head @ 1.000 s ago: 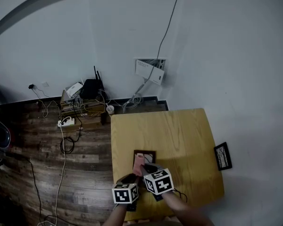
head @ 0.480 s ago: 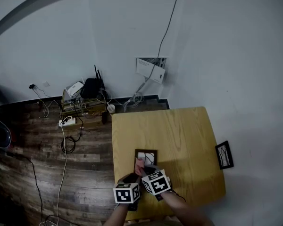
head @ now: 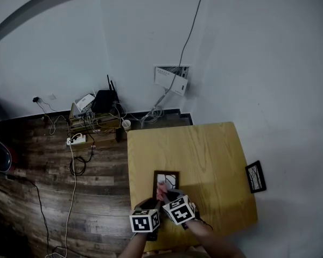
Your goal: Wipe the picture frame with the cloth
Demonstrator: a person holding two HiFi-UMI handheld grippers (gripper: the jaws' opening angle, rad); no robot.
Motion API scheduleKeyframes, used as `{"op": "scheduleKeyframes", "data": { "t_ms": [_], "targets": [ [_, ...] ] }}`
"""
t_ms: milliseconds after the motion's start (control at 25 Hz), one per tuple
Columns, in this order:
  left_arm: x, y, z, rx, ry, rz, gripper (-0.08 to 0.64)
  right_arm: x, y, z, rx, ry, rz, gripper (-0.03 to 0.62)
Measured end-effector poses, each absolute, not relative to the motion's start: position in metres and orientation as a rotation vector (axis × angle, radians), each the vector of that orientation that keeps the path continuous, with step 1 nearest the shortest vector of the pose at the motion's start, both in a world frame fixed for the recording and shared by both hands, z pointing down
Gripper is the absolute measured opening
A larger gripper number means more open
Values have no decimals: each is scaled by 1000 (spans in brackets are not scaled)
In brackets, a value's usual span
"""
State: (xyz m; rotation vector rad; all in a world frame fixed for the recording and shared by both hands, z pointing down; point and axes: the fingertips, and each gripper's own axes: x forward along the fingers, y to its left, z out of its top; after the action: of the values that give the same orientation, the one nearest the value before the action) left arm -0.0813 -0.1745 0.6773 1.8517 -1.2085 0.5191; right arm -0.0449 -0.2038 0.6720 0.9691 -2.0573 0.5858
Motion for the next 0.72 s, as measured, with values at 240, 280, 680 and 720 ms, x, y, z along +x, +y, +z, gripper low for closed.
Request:
{"op": "scheduleKeyframes", "data": {
  "t_ms": [240, 280, 680, 720],
  "targets": [
    [-82, -175, 678, 1854, -1206, 516, 140, -30, -204, 676, 994, -2037, 593, 17],
    [-82, -174, 678, 1854, -1207, 517, 140, -28, -204, 675, 999, -2033, 595, 17],
    [-82, -174, 678, 1850, -1214, 520, 140, -17, -205, 672, 1033, -2009, 567, 17],
    [-82, -174, 678, 1849, -1217, 519, 140, -16, -205, 672, 1044, -2012, 574, 17]
  ]
}}
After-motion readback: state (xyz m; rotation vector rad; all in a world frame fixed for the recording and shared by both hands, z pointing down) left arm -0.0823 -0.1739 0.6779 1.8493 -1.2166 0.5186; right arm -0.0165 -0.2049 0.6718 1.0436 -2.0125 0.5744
